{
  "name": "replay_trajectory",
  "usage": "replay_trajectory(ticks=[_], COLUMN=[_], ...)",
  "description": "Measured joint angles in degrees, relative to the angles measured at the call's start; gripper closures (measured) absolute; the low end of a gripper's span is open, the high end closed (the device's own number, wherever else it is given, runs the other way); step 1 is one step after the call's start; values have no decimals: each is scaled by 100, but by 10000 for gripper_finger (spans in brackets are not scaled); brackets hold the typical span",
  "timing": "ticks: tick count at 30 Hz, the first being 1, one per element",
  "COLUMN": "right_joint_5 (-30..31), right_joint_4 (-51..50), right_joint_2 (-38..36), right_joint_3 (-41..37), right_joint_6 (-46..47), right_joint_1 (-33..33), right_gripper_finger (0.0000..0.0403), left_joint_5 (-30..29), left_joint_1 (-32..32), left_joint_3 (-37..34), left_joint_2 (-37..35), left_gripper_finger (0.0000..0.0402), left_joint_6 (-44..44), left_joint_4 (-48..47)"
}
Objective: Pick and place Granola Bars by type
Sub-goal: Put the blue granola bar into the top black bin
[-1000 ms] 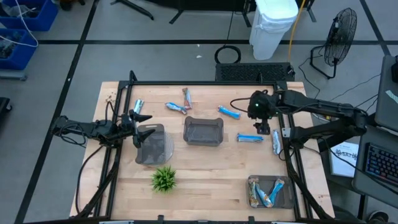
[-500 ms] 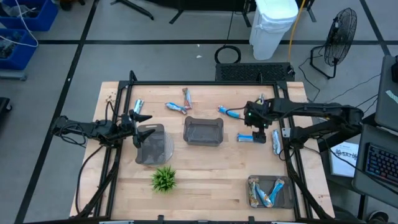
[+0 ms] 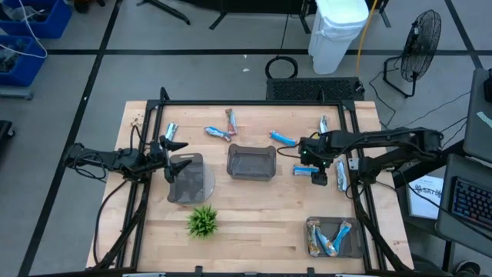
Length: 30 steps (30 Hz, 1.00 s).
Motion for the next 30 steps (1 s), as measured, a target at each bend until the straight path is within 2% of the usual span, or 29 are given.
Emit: replay_trajectory(ticks=[6,15,21,30], right_joint_5=[8,16,29,36], right_joint_4=[46,58,58,54], right_joint_2=[591,936,1017,1016], right_joint_3=[0,2,2,2], right_joint_6=[-29,-39,-32,-30], right_joint_1=[0,0,0,0], right_gripper_finger=[96,108,164,289], left_joint_5=[1,0,-1,1], left_joint_1=[0,-2,-2,0], left_joint_3=[1,1,1,1], left_joint_2=[-2,0,0,-1], left_gripper_finger=[41,41,41,41], left_joint_6=[-1,0,1,1], left_joint_4=[0,0,0,0])
